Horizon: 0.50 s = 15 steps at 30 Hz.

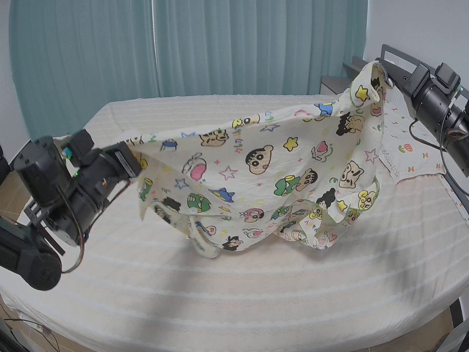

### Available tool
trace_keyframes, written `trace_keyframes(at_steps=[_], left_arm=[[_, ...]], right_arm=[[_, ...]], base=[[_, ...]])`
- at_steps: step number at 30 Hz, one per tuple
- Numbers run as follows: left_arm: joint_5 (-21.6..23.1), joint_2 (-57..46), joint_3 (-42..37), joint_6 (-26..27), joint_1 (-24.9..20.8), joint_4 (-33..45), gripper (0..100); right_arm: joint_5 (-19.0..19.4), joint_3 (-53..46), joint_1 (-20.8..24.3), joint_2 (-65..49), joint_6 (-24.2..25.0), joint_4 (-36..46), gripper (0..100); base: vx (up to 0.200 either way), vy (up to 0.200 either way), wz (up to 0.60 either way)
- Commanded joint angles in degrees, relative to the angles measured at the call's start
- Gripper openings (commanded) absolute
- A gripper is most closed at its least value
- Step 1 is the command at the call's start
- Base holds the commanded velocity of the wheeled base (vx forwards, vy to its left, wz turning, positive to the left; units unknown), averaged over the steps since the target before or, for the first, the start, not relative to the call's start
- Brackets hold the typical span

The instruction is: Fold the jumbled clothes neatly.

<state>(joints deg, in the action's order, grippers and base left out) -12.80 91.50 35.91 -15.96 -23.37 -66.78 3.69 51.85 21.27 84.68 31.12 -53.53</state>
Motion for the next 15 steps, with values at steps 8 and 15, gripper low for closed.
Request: trace_keyframes(at_steps=[8, 15], left_arm=[[-3.37, -10.64, 17.0, 0.49, 1.22, 14.05, 0], [-3.37, -10.64, 2.67, -0.48, 1.13, 13.61, 0]], right_arm=[[-1.76, 6.25, 3.51, -1.79, -0.1, 2.29, 0], [-2.11, -3.95, 3.51, 0.75, -0.54, 0.09, 0]], base=[[0.0, 0.0, 0.0], [0.0, 0.0, 0.0]])
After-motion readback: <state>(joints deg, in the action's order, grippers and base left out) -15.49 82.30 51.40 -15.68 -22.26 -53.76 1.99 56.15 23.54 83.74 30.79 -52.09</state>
